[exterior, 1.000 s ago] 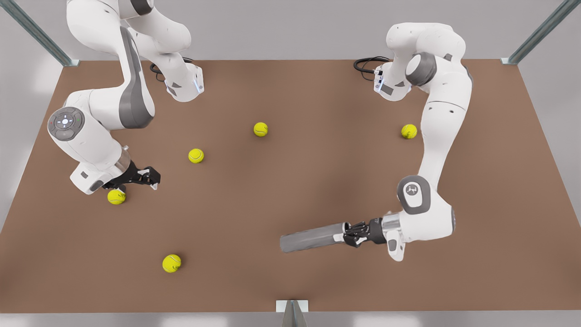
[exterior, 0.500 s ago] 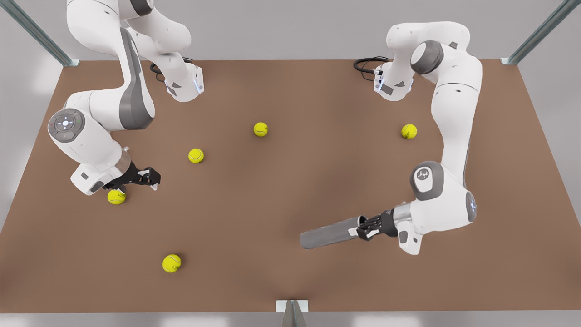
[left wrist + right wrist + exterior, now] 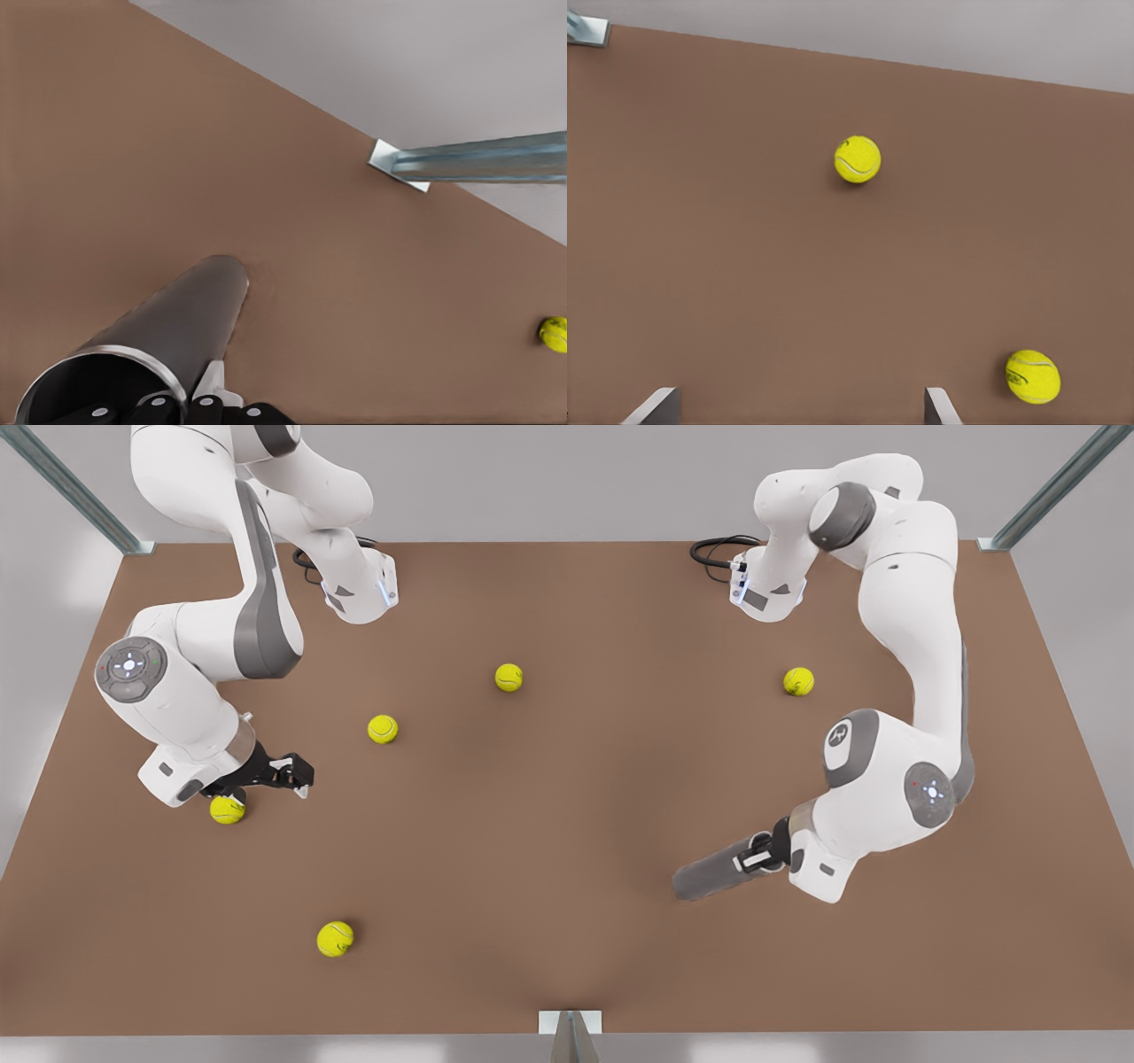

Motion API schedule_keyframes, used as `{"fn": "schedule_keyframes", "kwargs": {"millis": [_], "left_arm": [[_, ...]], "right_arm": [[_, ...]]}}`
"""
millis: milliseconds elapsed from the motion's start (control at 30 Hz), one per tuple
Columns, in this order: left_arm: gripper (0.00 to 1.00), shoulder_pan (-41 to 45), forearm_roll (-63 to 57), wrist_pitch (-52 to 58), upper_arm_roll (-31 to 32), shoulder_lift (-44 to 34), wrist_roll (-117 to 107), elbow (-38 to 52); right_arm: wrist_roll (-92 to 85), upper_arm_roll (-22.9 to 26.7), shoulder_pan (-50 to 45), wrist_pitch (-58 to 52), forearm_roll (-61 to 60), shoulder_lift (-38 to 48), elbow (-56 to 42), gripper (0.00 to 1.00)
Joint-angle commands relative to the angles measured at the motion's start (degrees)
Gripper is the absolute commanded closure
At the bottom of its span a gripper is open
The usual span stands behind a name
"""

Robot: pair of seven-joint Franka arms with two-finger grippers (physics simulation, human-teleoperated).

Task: Put the tennis tube upright

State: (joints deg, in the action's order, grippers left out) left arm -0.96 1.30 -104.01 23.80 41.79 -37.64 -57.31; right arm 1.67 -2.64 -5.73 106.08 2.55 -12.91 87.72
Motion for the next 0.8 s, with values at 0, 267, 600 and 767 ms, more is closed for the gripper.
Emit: {"fn": "schedule_keyframes", "kwargs": {"millis": [0, 267, 600, 767], "left_arm": [[0.79, 0.0, -4.37, 0.3, 0.02, -0.48, 0.02, -0.08], [0.79, 0.61, -12.37, 6.89, 0.28, -2.06, 0.81, -0.08], [0.79, 1.93, -21.42, 10.41, 0.1, -0.39, 0.81, -0.7], [0.79, 1.84, -20.72, 9.71, 0.28, 1.54, 0.99, -0.61]], "right_arm": [[0.0, 0.0, 0.01, 0.09, 0.0, -0.01, 0.0, 0.0], [0.0, 0.0, 0.01, 0.0, 0.0, 0.26, 0.44, 0.0], [0.7, -0.09, -0.07, 0.26, 0.09, -0.62, 0.0, 0.0], [1.14, -0.35, -0.87, 0.18, 2.11, -0.36, 0.35, 0.0]]}}
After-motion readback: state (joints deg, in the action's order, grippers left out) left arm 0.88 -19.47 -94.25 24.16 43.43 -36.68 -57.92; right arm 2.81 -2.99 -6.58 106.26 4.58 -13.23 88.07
